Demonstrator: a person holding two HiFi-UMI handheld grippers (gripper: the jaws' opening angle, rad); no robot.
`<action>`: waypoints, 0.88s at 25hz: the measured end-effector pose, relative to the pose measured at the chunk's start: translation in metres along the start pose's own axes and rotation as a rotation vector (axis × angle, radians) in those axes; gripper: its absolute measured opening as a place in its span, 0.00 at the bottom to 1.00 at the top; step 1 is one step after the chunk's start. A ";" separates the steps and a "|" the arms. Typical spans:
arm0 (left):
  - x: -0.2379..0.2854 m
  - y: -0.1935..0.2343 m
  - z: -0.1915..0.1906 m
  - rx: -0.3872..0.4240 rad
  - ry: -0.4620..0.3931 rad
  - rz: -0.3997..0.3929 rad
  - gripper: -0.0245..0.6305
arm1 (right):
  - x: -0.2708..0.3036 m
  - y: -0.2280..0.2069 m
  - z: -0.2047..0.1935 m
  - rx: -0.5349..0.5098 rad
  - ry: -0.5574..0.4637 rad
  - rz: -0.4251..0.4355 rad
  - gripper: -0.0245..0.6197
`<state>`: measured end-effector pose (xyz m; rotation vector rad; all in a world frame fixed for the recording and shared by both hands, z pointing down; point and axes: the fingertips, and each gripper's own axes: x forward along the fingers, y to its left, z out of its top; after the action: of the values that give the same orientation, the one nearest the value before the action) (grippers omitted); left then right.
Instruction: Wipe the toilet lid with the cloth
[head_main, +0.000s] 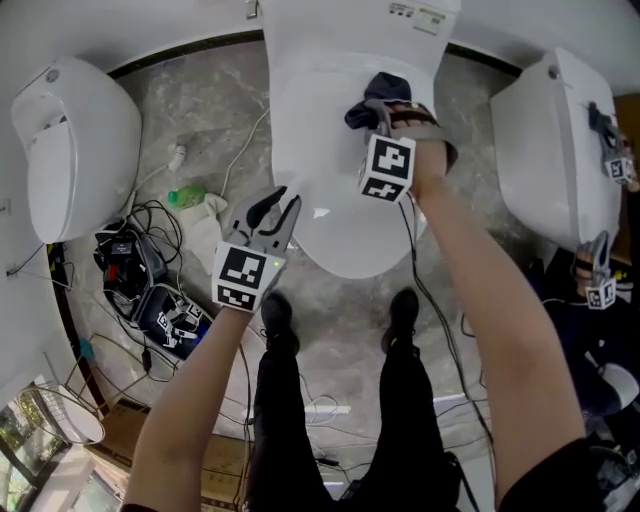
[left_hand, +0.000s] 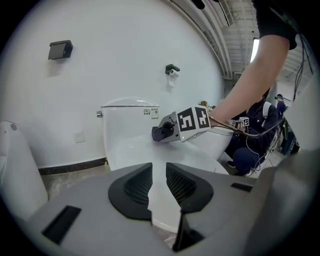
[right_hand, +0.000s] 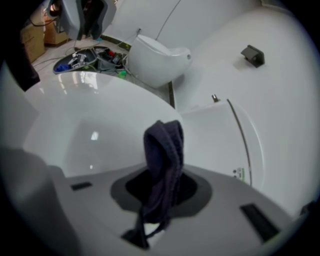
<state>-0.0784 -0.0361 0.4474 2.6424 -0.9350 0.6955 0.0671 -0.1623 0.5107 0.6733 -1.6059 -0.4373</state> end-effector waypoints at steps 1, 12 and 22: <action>0.000 -0.001 0.000 0.001 0.000 -0.004 0.18 | -0.002 0.005 0.001 0.000 -0.002 0.000 0.18; 0.003 -0.010 -0.003 0.011 0.005 -0.004 0.18 | -0.030 0.046 0.008 -0.001 -0.022 0.025 0.18; 0.005 -0.021 -0.004 0.014 0.005 -0.015 0.18 | -0.068 0.100 0.008 0.018 -0.049 0.050 0.18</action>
<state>-0.0634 -0.0212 0.4515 2.6558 -0.9111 0.7077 0.0452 -0.0434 0.5214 0.6389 -1.6707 -0.4062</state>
